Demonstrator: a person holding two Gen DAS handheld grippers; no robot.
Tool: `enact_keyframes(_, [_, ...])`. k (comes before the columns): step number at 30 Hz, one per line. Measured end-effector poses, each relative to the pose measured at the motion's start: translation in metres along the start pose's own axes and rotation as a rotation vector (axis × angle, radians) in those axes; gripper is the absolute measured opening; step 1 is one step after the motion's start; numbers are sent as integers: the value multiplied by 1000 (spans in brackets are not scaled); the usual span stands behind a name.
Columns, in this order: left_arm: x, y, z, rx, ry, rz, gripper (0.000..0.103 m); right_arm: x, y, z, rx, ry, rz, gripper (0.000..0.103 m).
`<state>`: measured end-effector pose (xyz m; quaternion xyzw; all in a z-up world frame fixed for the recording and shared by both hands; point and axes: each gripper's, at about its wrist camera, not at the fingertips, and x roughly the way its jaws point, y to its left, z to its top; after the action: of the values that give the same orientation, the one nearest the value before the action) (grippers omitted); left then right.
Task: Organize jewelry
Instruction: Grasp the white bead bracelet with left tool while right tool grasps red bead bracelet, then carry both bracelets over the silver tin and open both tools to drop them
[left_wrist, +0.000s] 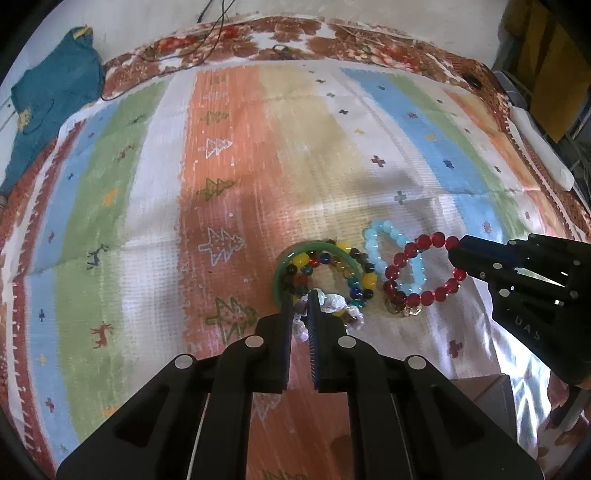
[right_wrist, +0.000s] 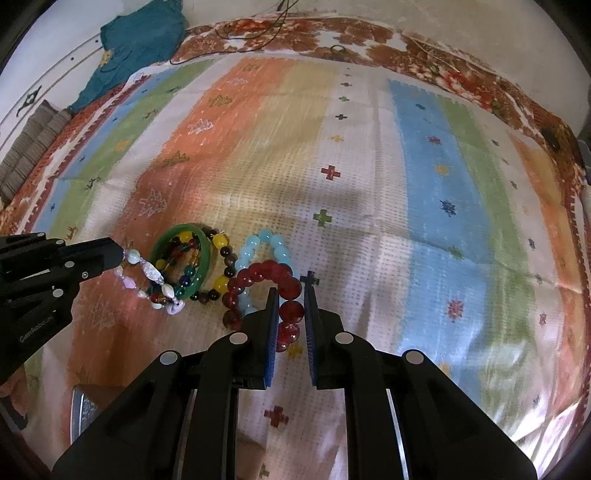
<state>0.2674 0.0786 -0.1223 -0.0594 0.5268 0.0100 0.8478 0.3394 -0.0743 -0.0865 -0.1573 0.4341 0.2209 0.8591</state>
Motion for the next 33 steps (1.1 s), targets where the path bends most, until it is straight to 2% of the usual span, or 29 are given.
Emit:
enact_keyframes(6, [-20, -10, 0, -7, -28, -6, 7, -23, 3, -6, 5, -45, 18, 14])
enact_keyframes(11, [-36, -16, -2, 1, -57, -5, 7, -42, 4, -10, 17, -85, -5, 14])
enact_keyframes(15, [-51, -22, -4, 34, -90, 7, 7, -56, 1, -12, 34, -116, -3, 14])
enact_keyframes(22, [-69, -24, -7, 32, -125, -4, 7, -75, 2, -16, 41, -165, 21, 14])
enact_keyframes(25, [-78, -25, -12, 33, -137, -8, 7, -85, 2, -18, 51, -199, 76, 14])
enact_keyframes(33, [-98, -25, -18, 27, -175, -35, 7, -116, 12, -24, 24, -288, 102, 14])
